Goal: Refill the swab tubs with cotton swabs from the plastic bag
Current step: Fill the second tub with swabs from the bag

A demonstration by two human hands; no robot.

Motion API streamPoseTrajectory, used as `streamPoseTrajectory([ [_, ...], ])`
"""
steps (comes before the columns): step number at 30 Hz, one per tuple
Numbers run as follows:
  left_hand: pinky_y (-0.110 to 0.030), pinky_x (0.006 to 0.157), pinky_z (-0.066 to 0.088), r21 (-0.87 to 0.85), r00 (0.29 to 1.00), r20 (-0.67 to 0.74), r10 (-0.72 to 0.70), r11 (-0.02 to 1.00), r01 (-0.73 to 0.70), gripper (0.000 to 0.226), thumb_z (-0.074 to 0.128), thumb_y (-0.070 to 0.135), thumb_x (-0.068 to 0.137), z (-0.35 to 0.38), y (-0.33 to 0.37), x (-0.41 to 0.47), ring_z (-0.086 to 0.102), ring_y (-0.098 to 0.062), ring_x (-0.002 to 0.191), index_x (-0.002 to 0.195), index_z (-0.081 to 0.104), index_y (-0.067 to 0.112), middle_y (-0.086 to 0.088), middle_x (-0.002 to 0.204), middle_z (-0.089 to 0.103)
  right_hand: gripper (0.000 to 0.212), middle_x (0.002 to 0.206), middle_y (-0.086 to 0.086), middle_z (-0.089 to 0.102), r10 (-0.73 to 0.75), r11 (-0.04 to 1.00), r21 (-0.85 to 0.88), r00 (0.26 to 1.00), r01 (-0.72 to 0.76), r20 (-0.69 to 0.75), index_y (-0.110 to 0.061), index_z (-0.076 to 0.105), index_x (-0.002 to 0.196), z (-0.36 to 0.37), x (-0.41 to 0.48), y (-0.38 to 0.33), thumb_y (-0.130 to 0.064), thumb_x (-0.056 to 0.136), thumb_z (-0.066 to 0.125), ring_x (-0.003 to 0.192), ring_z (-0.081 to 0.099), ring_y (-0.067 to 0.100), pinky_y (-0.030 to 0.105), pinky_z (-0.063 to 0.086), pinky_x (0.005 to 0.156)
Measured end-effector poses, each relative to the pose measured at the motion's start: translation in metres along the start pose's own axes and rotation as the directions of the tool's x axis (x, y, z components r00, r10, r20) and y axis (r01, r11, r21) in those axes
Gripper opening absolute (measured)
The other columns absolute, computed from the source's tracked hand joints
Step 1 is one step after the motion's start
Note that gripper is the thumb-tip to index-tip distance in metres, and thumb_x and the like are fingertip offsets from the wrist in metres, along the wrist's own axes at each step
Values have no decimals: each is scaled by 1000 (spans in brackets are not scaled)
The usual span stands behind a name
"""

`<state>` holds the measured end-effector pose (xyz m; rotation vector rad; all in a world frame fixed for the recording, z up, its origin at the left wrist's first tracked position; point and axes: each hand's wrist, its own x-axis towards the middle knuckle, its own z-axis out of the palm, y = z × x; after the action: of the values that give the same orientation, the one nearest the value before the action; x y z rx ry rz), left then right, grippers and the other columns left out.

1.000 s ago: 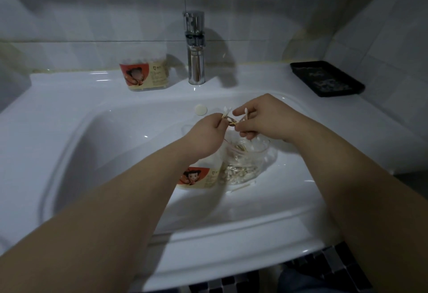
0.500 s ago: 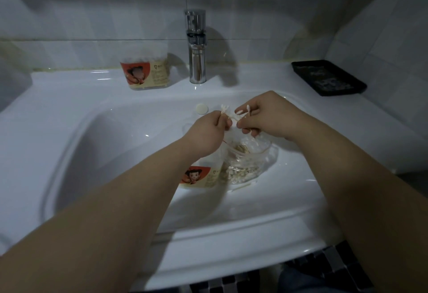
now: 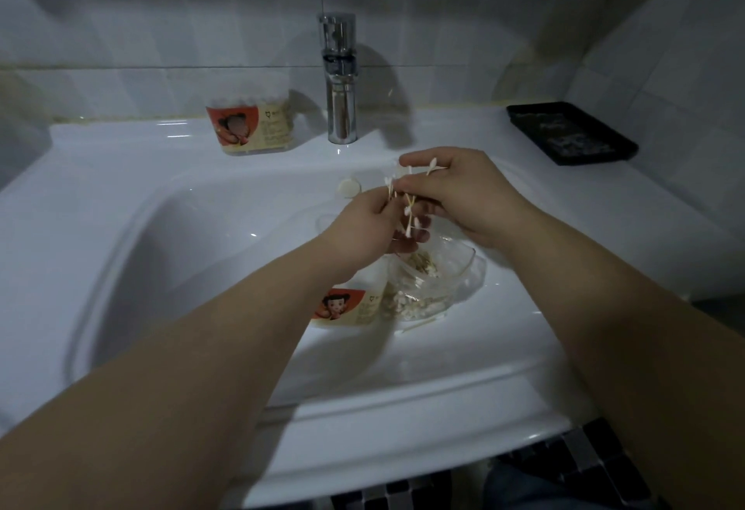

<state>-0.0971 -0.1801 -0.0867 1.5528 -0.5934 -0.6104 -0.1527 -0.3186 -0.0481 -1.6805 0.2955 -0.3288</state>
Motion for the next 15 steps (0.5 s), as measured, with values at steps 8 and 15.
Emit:
streamPoseTrajectory([
  [8, -26, 58, 48, -178, 991, 39, -131, 975, 136, 30, 35, 16, 111, 2, 5, -1, 52, -11, 59, 122, 58, 0, -2, 78, 55, 25, 83, 1, 77, -87, 954, -297, 990, 51, -109, -16, 77, 107, -5, 7, 14, -21, 83, 82, 65, 69, 1, 18, 50, 62],
  [15, -22, 54, 33, -125, 981, 108, -158, 977, 171, 27, 36, 24, 111, 2, 7, -3, 36, -9, 54, 109, 59, 11, 4, 67, 39, 29, 66, -11, 66, -45, 879, -474, 998, 57, 36, -12, 76, 92, -3, 7, 13, -30, 102, 55, 64, 62, 1, 29, 54, 60],
])
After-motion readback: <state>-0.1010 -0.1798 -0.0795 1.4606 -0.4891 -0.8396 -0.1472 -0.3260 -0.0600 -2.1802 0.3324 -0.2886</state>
